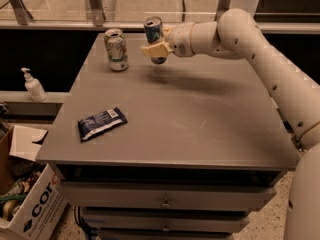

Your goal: Move redbull can near 7up can

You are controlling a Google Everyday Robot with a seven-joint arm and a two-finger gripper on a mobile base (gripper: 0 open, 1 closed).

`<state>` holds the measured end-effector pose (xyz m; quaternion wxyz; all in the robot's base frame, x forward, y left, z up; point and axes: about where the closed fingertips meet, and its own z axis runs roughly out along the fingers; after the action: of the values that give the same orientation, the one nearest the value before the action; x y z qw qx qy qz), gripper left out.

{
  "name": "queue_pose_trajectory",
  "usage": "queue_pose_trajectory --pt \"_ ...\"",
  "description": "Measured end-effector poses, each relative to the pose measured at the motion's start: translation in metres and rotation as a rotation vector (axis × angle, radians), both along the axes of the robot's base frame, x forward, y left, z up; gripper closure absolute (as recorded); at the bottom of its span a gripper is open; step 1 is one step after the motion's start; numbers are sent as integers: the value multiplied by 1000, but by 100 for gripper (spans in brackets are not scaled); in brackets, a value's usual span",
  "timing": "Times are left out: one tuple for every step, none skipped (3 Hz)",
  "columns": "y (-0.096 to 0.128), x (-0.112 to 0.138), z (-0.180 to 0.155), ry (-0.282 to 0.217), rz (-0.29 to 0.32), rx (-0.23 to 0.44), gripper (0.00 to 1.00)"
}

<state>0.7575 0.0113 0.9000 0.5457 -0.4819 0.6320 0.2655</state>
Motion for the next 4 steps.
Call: queue_pose_trajectory --pt "17 1 -8 49 -5 27 100" --pt "31 -1 -19 108 -12 68 100" --pt "52 -6 -22 152 -4 124 100" --pt "66 -8 -19 166 5 152 100"
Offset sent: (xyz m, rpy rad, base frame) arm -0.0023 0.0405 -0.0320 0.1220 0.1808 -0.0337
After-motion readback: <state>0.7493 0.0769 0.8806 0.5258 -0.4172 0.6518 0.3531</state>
